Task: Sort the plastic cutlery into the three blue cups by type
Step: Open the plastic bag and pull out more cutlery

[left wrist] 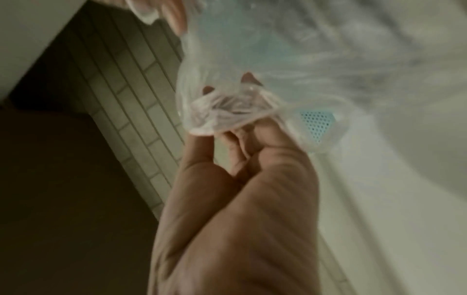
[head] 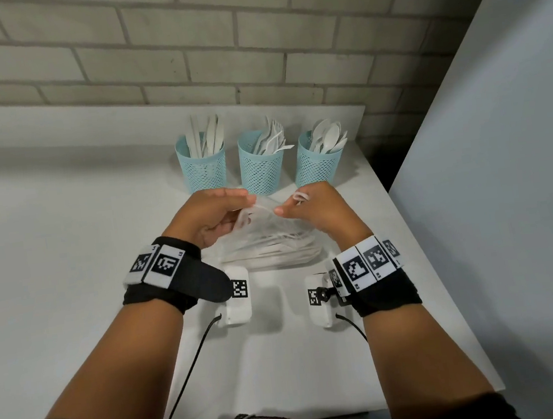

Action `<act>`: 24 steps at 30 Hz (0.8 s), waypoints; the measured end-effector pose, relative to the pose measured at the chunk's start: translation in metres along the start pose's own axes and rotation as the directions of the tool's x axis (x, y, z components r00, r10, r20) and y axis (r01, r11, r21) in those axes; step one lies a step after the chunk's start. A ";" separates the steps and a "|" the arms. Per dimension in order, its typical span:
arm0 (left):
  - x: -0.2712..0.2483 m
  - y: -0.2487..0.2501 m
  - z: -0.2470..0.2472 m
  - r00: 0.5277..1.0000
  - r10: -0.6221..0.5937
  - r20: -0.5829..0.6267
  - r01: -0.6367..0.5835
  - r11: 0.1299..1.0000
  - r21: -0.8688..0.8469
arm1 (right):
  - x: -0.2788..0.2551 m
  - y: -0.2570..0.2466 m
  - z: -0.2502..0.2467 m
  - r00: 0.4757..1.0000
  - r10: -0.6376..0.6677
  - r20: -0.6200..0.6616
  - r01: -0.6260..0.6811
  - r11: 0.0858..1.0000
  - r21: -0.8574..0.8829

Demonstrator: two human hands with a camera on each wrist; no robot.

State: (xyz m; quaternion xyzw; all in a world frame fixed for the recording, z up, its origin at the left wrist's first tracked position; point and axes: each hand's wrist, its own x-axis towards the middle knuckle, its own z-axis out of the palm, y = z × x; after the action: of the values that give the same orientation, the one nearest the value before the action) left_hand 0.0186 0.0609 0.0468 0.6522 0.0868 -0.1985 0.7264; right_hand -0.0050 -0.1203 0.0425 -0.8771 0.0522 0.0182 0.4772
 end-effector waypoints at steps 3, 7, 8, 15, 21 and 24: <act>0.002 -0.002 -0.001 1.000 0.002 -0.005 -0.003 0.990 -0.139 | 0.001 0.001 -0.006 0.998 0.029 0.055 -0.029 1.000 -0.007; 0.001 0.000 0.014 0.999 0.030 -0.039 -0.035 0.989 -0.145 | 0.001 -0.003 -0.003 1.000 0.008 0.019 -0.010 0.996 0.090; 0.001 0.000 0.017 0.998 0.035 -0.043 -0.039 0.996 -0.085 | 0.000 -0.003 -0.002 1.000 0.012 0.014 -0.013 0.993 0.116; 0.002 -0.010 0.013 0.963 0.269 0.003 -0.232 0.825 0.515 | 0.006 0.001 -0.003 0.983 -0.013 -0.185 0.048 0.981 0.186; 0.004 -0.011 0.011 0.982 0.186 0.025 -0.180 0.898 0.401 | 0.004 0.002 -0.003 0.994 -0.046 -0.096 0.068 0.968 0.240; 0.008 -0.013 0.007 0.997 0.066 -0.028 -0.067 0.997 -0.035 | 0.004 0.006 -0.003 0.997 0.018 -0.070 -0.011 0.996 0.089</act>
State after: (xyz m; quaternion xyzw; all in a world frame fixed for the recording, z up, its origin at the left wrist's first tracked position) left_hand 0.0202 0.0519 0.0328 0.6441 0.0784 -0.1636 0.7431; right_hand -0.0019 -0.1260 0.0391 -0.8548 0.0763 -0.0117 0.5132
